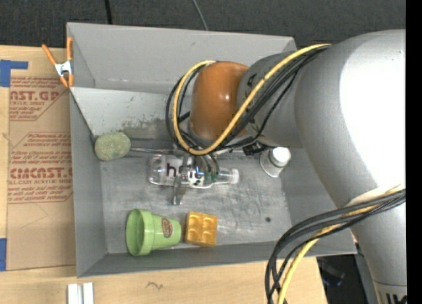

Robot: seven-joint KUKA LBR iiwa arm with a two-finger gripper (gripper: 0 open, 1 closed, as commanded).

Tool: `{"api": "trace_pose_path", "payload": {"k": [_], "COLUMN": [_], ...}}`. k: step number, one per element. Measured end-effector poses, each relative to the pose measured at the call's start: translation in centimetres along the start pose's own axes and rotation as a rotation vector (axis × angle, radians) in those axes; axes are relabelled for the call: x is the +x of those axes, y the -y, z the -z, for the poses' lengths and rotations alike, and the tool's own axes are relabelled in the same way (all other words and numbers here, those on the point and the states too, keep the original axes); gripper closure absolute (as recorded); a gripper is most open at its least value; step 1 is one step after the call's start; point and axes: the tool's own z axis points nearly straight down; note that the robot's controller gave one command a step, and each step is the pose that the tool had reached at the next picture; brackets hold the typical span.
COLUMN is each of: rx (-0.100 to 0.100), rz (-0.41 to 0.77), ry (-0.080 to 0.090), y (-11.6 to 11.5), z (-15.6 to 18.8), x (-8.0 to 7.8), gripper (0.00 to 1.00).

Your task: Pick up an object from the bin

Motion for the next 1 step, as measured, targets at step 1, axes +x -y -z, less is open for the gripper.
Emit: {"api": "trace_pose_path", "payload": {"k": [1], "rx": [-0.006], "rz": [-0.112], "ry": [0.003], "y": [1.37], "z": [0.41], "x": [0.08], "gripper": [1.00]}}
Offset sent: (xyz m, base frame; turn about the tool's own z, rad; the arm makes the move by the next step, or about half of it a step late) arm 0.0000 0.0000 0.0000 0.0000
